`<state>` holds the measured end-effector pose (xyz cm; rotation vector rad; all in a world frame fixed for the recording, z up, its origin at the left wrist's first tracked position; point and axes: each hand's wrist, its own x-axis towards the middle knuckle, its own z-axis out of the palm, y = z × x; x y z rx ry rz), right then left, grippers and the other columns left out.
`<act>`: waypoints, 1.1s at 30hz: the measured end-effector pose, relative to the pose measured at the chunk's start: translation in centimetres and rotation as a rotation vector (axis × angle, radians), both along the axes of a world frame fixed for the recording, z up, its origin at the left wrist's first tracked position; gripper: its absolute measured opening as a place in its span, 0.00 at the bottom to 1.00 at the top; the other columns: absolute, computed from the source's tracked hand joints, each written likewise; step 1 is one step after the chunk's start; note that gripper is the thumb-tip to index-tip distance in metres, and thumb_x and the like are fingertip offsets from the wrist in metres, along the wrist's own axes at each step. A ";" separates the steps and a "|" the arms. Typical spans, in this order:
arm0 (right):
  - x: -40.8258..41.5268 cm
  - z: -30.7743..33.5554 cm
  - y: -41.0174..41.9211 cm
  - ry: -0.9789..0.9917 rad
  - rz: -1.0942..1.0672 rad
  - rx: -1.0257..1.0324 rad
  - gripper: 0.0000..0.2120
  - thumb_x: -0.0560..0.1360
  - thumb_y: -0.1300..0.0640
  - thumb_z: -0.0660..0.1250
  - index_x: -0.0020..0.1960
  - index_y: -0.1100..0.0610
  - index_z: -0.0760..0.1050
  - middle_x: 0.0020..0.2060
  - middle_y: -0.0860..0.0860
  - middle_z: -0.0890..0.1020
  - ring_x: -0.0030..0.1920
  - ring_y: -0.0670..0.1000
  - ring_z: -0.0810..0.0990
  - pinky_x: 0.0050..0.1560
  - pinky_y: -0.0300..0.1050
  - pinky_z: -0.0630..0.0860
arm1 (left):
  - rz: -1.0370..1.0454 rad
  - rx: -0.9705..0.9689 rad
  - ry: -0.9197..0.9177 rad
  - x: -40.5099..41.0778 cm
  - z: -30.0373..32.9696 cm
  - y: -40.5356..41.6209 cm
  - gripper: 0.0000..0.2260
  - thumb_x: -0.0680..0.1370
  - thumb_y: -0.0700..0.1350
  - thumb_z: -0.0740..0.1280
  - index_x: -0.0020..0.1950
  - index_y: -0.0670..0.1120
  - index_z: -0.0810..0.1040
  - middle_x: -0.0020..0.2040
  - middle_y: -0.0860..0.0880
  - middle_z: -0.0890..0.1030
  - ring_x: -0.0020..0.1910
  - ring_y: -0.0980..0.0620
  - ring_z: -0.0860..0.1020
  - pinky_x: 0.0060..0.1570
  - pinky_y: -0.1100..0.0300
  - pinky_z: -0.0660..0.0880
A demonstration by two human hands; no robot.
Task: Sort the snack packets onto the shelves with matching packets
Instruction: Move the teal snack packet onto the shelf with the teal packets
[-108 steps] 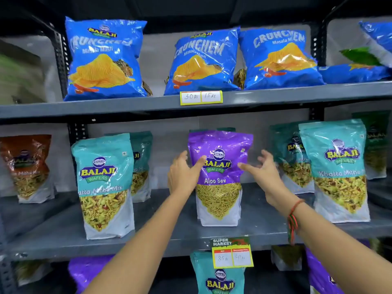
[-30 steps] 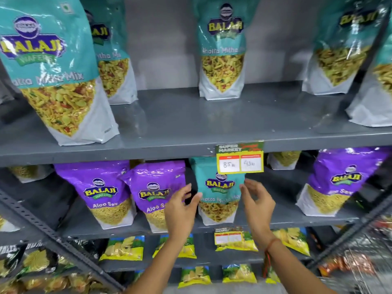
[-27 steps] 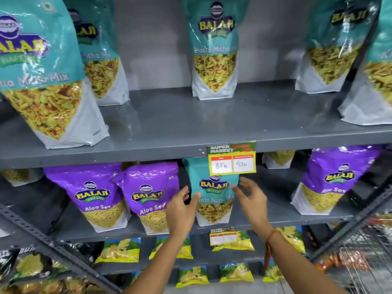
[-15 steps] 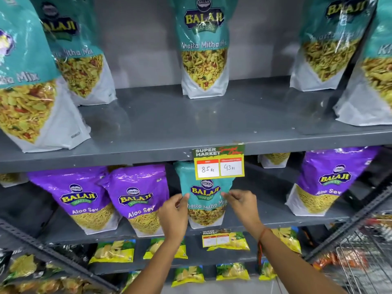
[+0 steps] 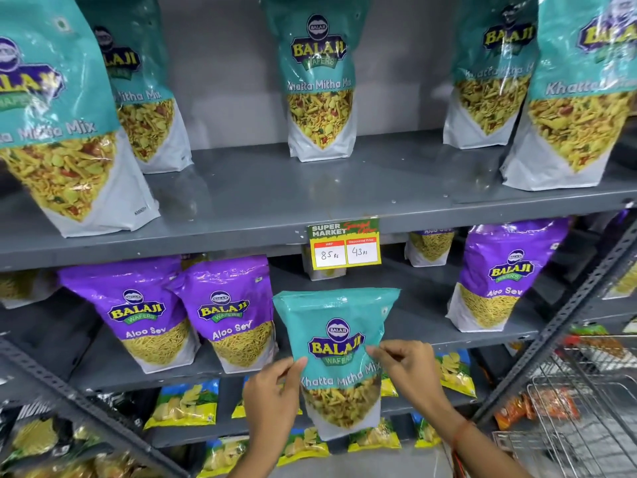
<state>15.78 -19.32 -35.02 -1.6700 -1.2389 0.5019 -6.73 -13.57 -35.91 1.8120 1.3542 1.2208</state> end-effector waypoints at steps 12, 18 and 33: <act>-1.0 19.7 -0.3 -0.005 0.118 0.495 0.24 0.74 0.64 0.75 0.26 0.63 0.65 0.24 0.46 0.62 0.28 0.42 0.60 0.28 0.39 0.57 | -0.071 0.420 -0.374 -0.3 18.6 1.0 0.04 0.72 0.54 0.70 0.38 0.60 0.81 0.34 0.67 0.83 0.31 0.66 0.78 0.34 0.69 0.74; -0.3 29.5 4.2 -0.043 0.126 0.715 0.21 0.74 0.60 0.75 0.29 0.72 0.72 0.23 0.55 0.67 0.29 0.45 0.63 0.29 0.49 0.59 | -0.084 0.622 -0.427 1.1 28.3 5.8 0.11 0.75 0.49 0.70 0.34 0.56 0.77 0.26 0.61 0.76 0.27 0.66 0.69 0.31 0.70 0.65; 2.8 31.1 16.0 0.030 0.084 0.605 0.18 0.74 0.59 0.75 0.33 0.71 0.78 0.24 0.61 0.75 0.30 0.47 0.68 0.33 0.42 0.63 | -0.015 0.499 -0.437 4.1 31.8 15.1 0.13 0.75 0.43 0.73 0.33 0.60 0.80 0.28 0.69 0.81 0.31 0.69 0.79 0.31 0.72 0.71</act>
